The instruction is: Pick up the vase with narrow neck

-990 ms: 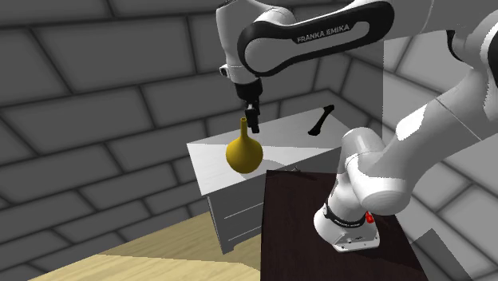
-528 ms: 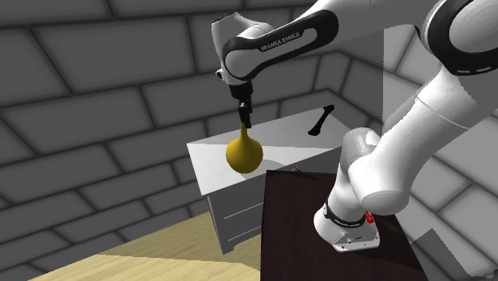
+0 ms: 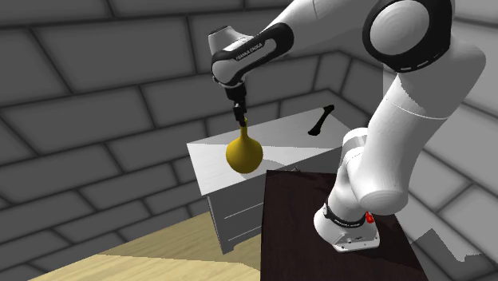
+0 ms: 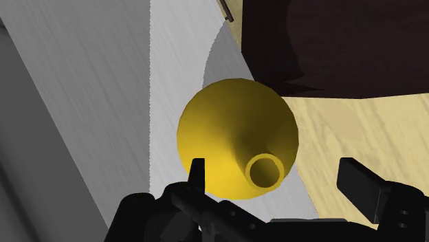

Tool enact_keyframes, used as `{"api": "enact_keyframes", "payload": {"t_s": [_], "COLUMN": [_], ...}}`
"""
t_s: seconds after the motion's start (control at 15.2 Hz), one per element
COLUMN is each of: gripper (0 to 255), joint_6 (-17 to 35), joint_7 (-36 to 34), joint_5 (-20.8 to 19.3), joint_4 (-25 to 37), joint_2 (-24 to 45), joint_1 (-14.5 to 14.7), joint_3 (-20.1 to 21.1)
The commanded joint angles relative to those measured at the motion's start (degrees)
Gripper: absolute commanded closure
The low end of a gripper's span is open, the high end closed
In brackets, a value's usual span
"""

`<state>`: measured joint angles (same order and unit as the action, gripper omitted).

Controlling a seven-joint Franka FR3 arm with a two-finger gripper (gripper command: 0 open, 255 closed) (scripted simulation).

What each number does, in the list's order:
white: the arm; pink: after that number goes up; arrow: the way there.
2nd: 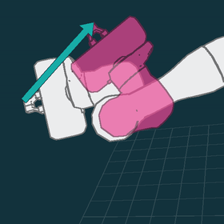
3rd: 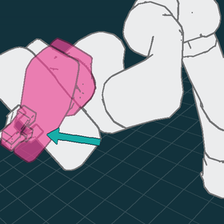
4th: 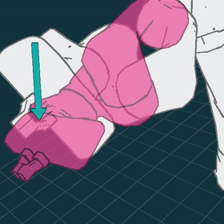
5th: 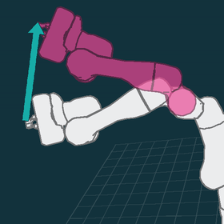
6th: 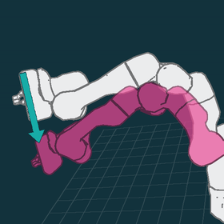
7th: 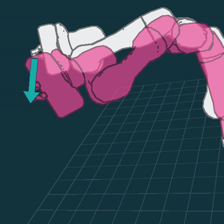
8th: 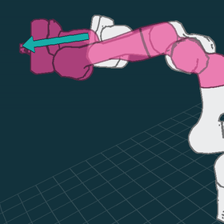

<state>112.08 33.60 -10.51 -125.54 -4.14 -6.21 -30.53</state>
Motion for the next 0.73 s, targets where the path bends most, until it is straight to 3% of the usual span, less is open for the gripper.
{"api": "enact_keyframes", "payload": {"t_s": [0.0,0.4,0.46,0.66], "gripper": [0,0,255,255], "joint_6": [1.5,5.1,5.2,5.2], "joint_7": [0.6,0.9,0.9,0.9], "joint_5": [0.5,1.2,1.2,1.2], "joint_4": [-0.3,-2.1,-2.2,-2.2], "joint_2": [1.3,3.2,3.3,3.2], "joint_1": [-0.1,-0.3,-0.3,-0.3], "joint_3": [-0.3,-0.5,-0.5,-0.5]}}
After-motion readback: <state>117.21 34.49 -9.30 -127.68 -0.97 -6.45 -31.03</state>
